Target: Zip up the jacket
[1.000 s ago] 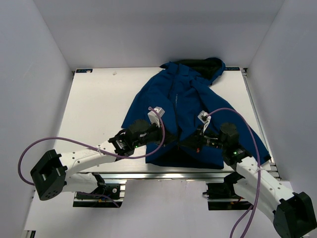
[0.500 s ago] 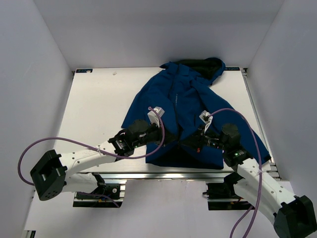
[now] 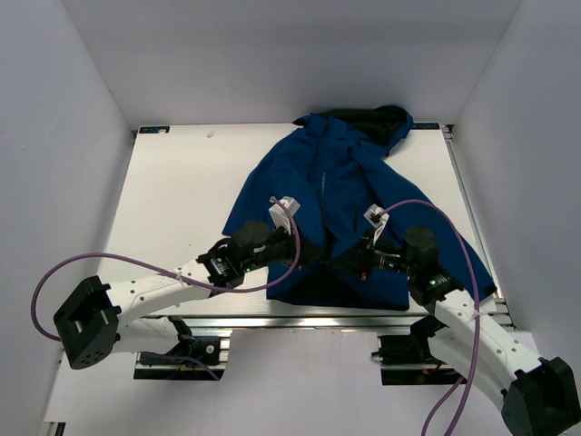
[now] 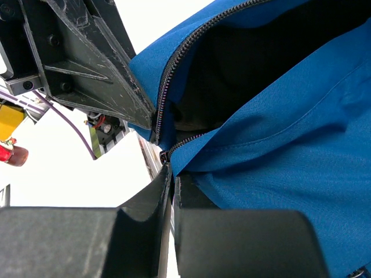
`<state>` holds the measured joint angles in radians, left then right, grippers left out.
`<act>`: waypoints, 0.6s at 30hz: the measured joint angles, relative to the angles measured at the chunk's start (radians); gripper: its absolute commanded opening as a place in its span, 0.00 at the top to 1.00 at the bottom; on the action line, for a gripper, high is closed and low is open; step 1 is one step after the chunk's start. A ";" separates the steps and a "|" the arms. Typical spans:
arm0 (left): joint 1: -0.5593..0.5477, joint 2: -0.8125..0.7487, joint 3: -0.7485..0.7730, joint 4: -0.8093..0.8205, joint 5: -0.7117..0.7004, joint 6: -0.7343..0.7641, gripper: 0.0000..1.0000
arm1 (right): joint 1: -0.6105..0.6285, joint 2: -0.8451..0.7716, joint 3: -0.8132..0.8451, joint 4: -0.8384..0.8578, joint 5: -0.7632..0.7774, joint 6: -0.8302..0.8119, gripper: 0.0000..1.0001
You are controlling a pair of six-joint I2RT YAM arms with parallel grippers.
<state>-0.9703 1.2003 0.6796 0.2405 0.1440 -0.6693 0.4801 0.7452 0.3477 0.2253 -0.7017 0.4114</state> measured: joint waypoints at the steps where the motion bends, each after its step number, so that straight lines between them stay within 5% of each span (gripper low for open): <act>1: 0.000 -0.001 -0.001 0.000 0.000 0.000 1.00 | 0.000 0.000 0.000 0.000 -0.001 -0.001 1.00; 18: 0.000 0.008 -0.002 0.009 0.016 0.000 1.00 | 0.000 0.001 0.000 0.009 -0.025 0.001 1.00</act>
<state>-0.9699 1.2079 0.6781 0.2493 0.1596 -0.6693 0.4801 0.7460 0.3477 0.2344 -0.7265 0.4122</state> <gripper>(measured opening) 0.015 0.022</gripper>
